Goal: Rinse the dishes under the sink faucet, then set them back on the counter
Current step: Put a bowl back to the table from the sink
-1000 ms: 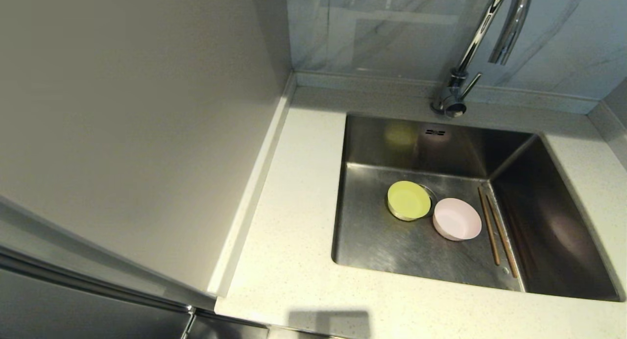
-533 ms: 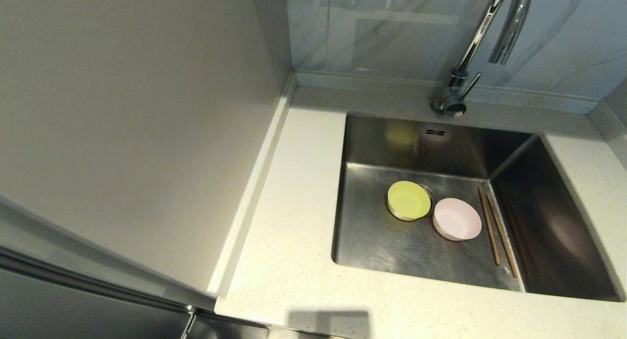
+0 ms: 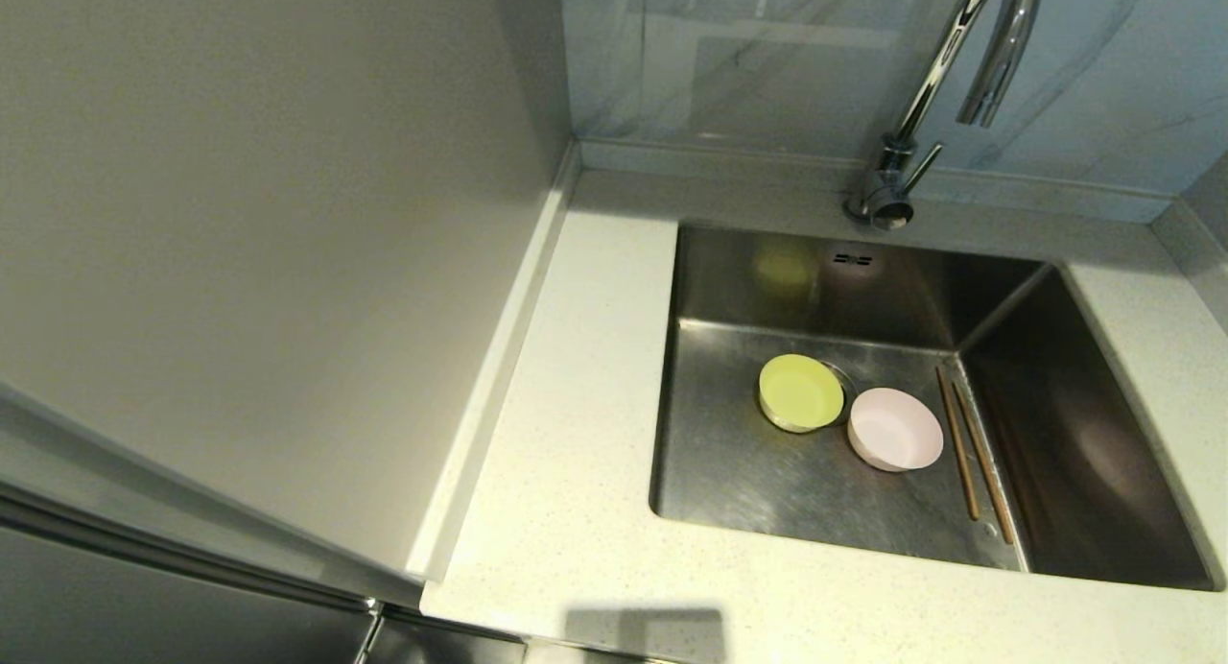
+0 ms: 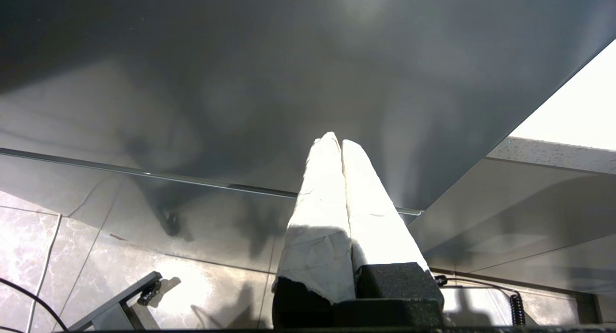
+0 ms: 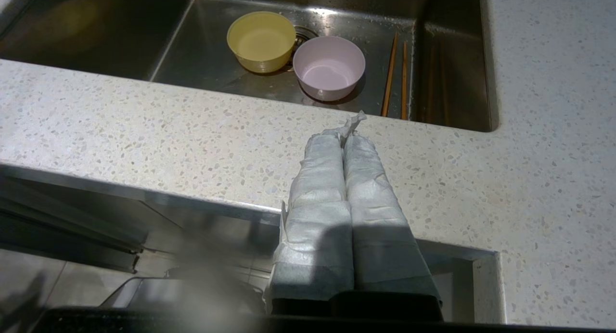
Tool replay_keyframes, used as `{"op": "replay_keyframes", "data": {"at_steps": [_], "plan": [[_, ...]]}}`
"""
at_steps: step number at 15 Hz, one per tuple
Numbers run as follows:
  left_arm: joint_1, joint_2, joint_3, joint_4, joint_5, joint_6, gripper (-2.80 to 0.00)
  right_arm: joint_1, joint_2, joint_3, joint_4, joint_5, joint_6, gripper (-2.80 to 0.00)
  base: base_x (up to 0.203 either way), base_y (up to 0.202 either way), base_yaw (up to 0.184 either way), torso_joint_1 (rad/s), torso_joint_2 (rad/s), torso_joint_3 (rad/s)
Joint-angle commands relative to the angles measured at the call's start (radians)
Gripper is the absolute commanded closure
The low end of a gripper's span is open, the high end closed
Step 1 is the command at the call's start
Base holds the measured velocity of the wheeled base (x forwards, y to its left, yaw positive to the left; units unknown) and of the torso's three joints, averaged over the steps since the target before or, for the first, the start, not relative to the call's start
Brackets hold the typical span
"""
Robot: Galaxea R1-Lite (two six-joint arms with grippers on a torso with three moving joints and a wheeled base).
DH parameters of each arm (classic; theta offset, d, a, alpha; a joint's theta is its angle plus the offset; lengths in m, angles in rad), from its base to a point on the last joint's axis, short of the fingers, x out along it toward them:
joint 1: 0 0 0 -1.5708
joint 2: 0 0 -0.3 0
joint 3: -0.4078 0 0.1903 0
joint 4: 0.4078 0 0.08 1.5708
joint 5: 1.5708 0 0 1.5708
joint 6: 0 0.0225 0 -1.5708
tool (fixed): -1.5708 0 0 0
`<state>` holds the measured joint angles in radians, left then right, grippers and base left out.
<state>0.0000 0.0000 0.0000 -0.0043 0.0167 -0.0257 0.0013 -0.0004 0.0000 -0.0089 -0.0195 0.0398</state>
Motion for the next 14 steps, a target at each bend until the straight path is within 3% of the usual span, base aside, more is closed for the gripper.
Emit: {"op": "replay_keyframes", "data": {"at_steps": [1, 5, 7, 9, 11, 14], "plan": [[0.0, -0.003, 0.0, 0.0, 0.0, 0.0, 0.0, 0.0, 0.0, 0.0, 0.0, 0.001, -0.001, 0.0, 0.0, 0.0, 0.0, 0.0, 0.0, 0.0], [0.0, -0.003, 0.0, 0.0, 0.0, 0.0, 0.0, 0.0, 0.117, -0.038, 0.0, -0.017, -0.009, 0.0, 0.0, 0.0, 0.0, 0.0, 0.0, 0.0], [0.0, -0.003, 0.0, 0.0, 0.0, 0.0, 0.0, -0.001, 0.282, -0.151, 0.007, -0.03, -0.023, 0.0, 0.0, 0.0, 0.0, 0.0, 0.0, 0.0], [0.0, -0.003, 0.0, 0.0, 0.0, 0.0, 0.0, -0.004, 0.484, -0.363, 0.06, -0.051, -0.031, 0.0, 0.0, 0.0, 0.0, 0.0, 0.0, 0.0], [0.0, -0.003, 0.0, 0.0, 0.0, 0.0, 0.0, -0.006, 0.654, -0.604, 0.21, -0.109, -0.045, 0.0, 0.0, 0.0, 0.0, 0.0, 0.0, 0.0], [0.0, -0.003, 0.0, 0.0, 0.0, 0.0, 0.0, -0.007, 0.876, -0.958, 0.642, -0.183, -0.064, 0.0, 0.0, 0.0, 0.0, 0.0, 0.0, 0.0]]}}
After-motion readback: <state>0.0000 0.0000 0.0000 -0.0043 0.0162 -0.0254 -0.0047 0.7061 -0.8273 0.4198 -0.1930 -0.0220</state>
